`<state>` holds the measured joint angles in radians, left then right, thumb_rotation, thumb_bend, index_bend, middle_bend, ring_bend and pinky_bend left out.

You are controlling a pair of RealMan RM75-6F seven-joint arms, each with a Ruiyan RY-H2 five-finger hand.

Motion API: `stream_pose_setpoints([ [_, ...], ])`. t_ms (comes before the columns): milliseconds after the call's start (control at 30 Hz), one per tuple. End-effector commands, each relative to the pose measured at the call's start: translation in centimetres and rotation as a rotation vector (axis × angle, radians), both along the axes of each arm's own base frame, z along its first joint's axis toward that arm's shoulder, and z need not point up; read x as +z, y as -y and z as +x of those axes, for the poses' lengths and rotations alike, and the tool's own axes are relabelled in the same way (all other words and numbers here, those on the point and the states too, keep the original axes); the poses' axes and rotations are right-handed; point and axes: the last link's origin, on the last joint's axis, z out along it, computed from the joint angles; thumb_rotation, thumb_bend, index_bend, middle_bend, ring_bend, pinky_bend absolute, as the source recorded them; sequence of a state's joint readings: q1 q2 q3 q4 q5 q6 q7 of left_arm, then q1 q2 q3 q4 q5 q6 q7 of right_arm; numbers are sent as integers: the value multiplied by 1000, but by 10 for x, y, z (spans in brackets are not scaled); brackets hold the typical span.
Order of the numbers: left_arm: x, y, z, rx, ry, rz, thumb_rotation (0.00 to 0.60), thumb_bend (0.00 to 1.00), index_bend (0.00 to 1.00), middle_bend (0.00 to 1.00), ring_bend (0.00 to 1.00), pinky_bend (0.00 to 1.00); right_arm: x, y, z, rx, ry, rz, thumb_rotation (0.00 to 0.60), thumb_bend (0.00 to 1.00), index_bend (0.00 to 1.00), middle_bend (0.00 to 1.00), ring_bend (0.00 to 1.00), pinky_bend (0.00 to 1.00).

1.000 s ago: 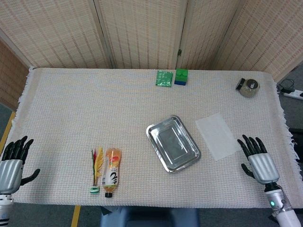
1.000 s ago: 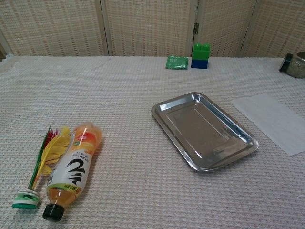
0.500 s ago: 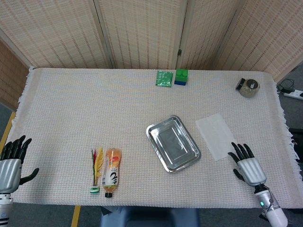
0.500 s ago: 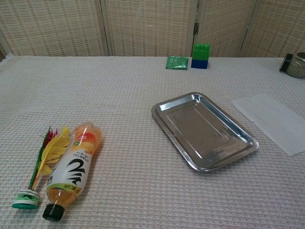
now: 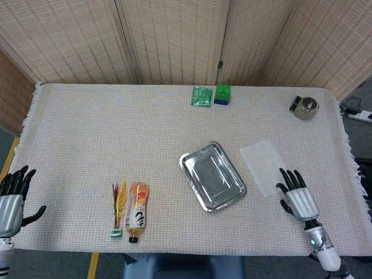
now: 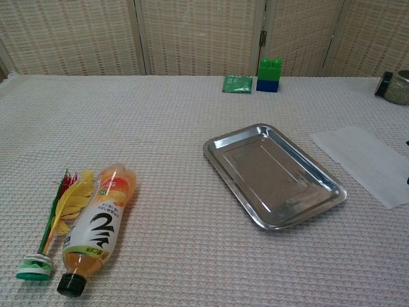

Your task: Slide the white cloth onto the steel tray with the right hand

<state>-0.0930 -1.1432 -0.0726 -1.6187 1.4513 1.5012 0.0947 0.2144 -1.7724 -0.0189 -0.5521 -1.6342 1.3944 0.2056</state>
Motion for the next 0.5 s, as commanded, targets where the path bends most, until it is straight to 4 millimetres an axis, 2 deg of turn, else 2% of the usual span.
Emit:
stream_pose_setpoints([
  [33,0,0,-1,2,1,0,600,286,0,0,0,0,-3,6,3,5,9,-6,600,396,360,0,0,0],
  [500,3,-2,-3,8,1,13,600,286,0,0,0,0,-16,18,4,-1,-1,5,600,396,392,0,0,0],
])
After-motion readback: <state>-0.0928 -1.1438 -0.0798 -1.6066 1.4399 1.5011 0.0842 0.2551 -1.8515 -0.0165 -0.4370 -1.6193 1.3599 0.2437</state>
